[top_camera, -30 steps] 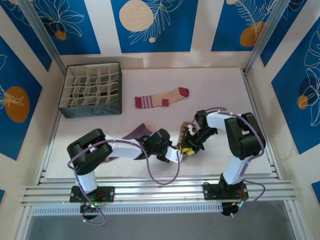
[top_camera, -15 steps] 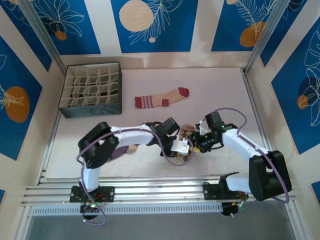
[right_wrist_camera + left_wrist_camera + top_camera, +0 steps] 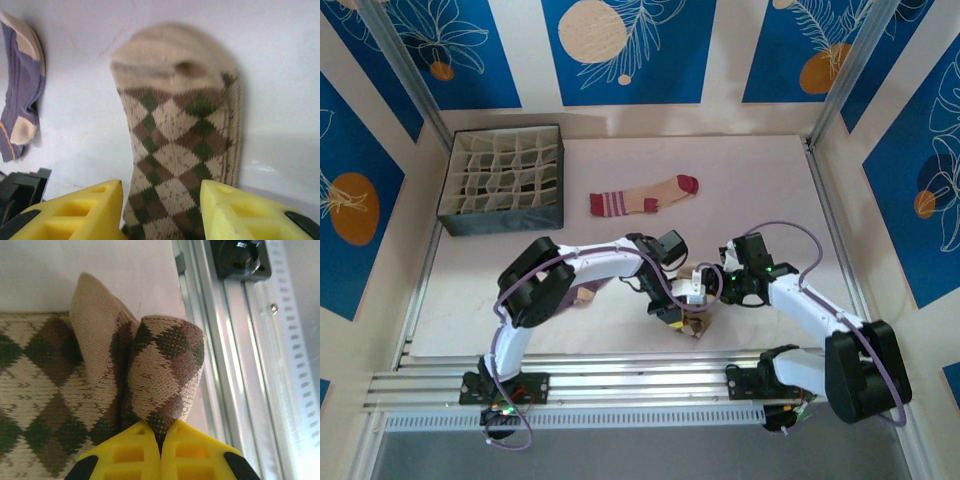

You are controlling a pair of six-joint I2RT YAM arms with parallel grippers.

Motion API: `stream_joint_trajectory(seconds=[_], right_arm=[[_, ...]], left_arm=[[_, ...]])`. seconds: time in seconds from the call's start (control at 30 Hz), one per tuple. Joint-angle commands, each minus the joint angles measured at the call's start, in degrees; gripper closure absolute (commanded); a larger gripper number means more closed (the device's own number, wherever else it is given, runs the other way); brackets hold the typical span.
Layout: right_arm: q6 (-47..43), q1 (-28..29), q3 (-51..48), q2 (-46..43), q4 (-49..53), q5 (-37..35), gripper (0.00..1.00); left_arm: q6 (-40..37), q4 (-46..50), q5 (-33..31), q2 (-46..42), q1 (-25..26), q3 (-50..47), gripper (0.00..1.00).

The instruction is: Roll the socks

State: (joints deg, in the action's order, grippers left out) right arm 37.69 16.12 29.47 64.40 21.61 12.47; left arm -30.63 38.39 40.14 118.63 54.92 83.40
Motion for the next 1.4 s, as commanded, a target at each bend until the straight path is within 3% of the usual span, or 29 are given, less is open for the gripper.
stream_joint_trajectory(seconds=[0.0, 0.23, 0.57, 0.8, 1.07, 1.37], right_arm=[[0.54, 2.38, -2.69, -5.82, 7.21, 7.32, 0.59], [4.15, 4.7, -6.73, -12.05, 7.79, 9.18, 0.6], [7.05, 6.9, -6.91, -14.14, 10.28, 3.72, 0.61], [2.41, 3.05, -1.94, -12.0, 11.18, 2.94, 0.63], [-0.39, 3.16, -0.68, -6.24, 3.28, 2.89, 0.63], [-5.6, 3.8, 4.42, 2.5, 2.2, -0.03, 0.6]], left_arm=[[12.01, -2.28, -5.15, 3.47, -5.83, 2.18, 1.0], [16.27, -1.59, -6.67, 6.46, -6.4, 4.44, 1.0], [18.0, -1.61, -6.04, 8.7, -6.44, 5.2, 1.0], [18.53, -1.74, -5.52, 9.02, -6.8, 5.26, 1.0], [19.75, -2.36, -4.72, 9.78, -7.15, 5.46, 1.0], [19.5, -2.09, -3.87, 10.22, -7.59, 5.56, 1.0]])
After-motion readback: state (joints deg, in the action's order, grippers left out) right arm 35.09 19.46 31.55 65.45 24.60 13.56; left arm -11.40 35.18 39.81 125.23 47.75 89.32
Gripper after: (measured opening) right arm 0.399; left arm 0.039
